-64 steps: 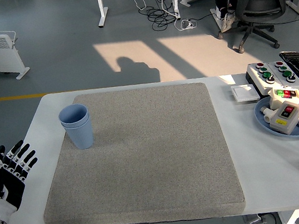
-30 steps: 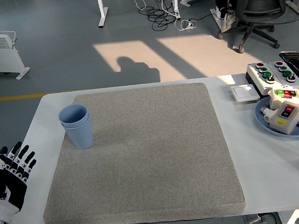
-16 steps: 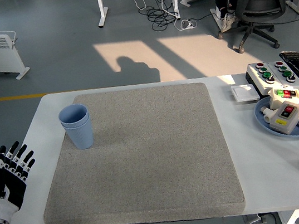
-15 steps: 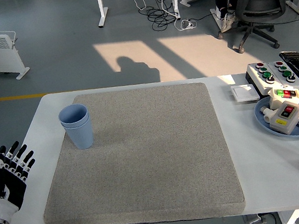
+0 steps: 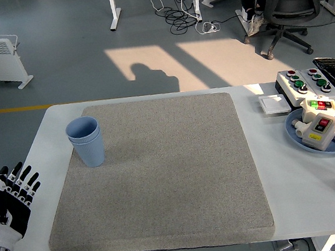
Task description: Push cup pick cup insert cup
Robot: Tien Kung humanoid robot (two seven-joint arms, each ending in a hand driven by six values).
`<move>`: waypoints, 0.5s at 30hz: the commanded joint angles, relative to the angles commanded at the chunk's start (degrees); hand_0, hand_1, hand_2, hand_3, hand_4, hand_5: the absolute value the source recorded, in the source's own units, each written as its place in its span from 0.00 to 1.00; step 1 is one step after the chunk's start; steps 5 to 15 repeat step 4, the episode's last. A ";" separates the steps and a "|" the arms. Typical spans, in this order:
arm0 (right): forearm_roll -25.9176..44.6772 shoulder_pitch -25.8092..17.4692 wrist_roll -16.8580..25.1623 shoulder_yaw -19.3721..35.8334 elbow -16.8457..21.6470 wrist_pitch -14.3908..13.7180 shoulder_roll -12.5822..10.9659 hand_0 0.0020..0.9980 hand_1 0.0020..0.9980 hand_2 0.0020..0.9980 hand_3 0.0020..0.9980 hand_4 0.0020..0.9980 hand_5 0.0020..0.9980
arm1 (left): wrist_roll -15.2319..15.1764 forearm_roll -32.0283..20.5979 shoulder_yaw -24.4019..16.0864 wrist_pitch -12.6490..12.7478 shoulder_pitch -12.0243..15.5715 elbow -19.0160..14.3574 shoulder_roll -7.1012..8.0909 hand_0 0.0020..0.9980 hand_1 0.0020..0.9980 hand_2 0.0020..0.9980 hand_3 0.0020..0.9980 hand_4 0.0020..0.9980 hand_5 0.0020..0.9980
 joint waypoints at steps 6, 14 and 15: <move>0.22 0.04 0.07 -0.12 0.00 -0.04 0.03 0.71 0.63 0.64 0.58 0.12 0.40 | 0.03 -0.01 0.08 0.02 -0.10 0.01 -0.03 0.98 0.96 1.00 1.00 0.65 1.00; 0.22 0.04 0.07 -0.12 0.00 -0.04 0.03 0.71 0.63 0.64 0.58 0.12 0.40 | 0.03 -0.01 0.08 0.02 -0.10 0.01 -0.03 0.98 0.96 1.00 1.00 0.65 1.00; 0.22 0.04 0.07 -0.12 0.00 -0.04 0.03 0.71 0.63 0.64 0.58 0.12 0.40 | 0.03 -0.01 0.08 0.02 -0.10 0.01 -0.03 0.98 0.96 1.00 1.00 0.65 1.00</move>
